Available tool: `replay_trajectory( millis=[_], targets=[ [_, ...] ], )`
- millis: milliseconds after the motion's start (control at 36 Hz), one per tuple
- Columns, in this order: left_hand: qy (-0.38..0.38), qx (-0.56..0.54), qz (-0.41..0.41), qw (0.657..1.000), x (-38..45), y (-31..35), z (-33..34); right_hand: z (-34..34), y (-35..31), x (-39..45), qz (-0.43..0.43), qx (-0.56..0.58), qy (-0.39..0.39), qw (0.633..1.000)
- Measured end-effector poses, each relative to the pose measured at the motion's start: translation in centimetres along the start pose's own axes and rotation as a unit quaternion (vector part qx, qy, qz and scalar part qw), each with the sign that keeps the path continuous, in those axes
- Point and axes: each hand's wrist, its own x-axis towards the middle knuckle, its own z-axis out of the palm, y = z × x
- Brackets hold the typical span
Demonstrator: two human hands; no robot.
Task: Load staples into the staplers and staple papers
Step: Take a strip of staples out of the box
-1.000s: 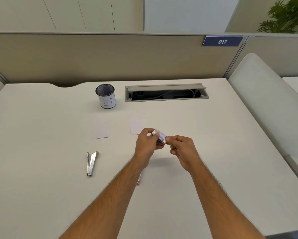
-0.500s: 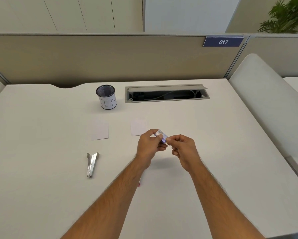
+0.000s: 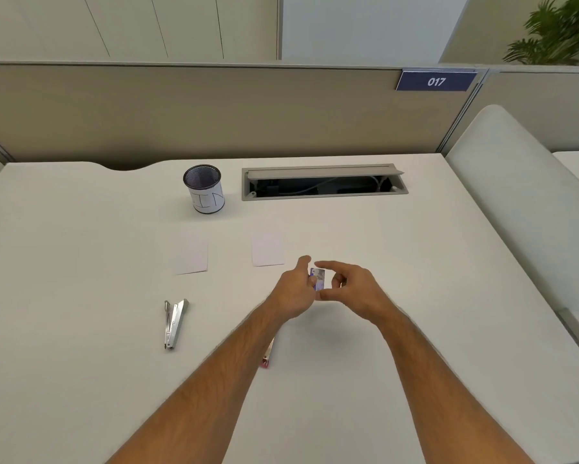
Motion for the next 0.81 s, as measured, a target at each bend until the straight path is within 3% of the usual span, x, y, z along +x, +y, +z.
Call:
replay_trajectory(
  millis=[250, 500, 806],
  targets=[
    [0.052, -0.049, -0.010, 0.997, 2.0, -0.6, 1.2, -0.1, 1.3, 2.3, 0.007, -0.086, 0.007, 0.996],
    [0.127, -0.015, 0.009, 0.992, 4.7, -1.0, 1.1, 0.4, 2.5, 6.2, 0.040, -0.158, 0.059, 0.985],
    [0.137, -0.026, 0.006, 0.990, 6.2, -0.5, 1.5, 0.3, 2.9, 8.4, 0.094, -0.217, 0.054, 0.970]
  ],
)
